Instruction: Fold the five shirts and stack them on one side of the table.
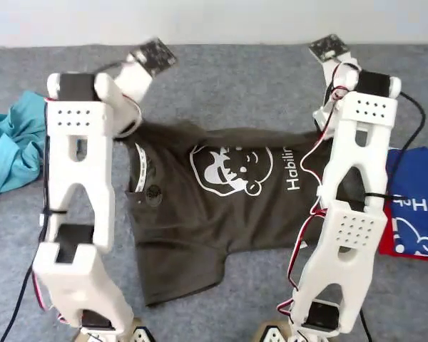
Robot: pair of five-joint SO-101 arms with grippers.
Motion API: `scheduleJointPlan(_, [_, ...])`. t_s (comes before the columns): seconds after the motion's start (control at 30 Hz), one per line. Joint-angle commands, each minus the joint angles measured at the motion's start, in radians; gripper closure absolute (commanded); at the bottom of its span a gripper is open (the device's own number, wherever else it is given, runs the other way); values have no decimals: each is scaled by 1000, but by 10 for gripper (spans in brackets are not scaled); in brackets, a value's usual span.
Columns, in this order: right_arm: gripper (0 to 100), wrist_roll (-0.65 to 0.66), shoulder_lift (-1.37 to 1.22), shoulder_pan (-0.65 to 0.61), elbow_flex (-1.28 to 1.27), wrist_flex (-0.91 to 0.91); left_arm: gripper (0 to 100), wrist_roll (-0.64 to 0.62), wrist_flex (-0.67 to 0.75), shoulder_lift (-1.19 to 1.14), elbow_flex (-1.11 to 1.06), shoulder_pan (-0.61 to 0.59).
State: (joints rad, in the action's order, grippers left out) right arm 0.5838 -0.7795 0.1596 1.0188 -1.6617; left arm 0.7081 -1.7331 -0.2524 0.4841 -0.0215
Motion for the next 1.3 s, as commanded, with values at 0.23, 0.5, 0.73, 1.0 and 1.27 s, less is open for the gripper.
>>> scheduleJointPlan(0.23, [988,40,93,62,55,-136,987,-55,-25,566,-757,109])
scheduleJointPlan(0.5, [988,164,272,56,-170,-136,987,-61,-25,732,-1086,167])
scheduleJointPlan(0.73, [988,264,403,64,-465,-133,987,17,-26,736,-1161,207])
scheduleJointPlan(1.0, [988,330,401,110,-517,-101,987,60,-26,735,-1190,305])
scheduleJointPlan(1.27, [988,450,404,170,-519,-131,987,57,-26,744,-1196,494])
